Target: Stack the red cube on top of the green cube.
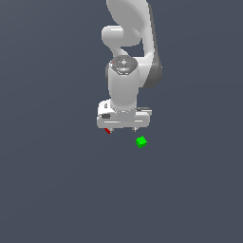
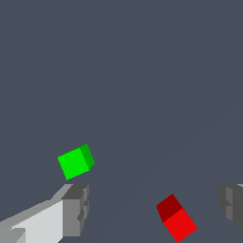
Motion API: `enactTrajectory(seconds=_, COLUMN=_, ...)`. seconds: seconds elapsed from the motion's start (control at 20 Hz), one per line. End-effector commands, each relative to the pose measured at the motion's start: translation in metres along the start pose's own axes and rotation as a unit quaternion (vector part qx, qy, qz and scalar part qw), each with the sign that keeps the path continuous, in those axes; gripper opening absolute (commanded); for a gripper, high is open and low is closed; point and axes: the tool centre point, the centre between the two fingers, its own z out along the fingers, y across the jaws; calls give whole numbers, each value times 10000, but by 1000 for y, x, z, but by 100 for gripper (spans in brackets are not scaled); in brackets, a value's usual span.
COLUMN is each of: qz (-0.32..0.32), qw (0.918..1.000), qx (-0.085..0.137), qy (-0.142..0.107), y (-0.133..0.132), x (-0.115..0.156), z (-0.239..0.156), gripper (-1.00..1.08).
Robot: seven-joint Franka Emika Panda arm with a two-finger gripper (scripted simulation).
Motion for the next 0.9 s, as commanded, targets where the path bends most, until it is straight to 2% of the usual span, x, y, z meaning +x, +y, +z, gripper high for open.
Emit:
enactTrajectory(seconds=0.0, qz=0, qw=10000, qx=0, qy=0, y=0, x=0, z=0, gripper=100)
enactTrajectory(seconds=0.4, qz=-201, qw=9998, qx=0, qy=-4, y=2, x=-9, z=6, gripper=100)
enactTrajectory(seconds=0.85, qz=-879, qw=9961, qx=2, qy=-18, y=11, x=-39, z=27, gripper=100)
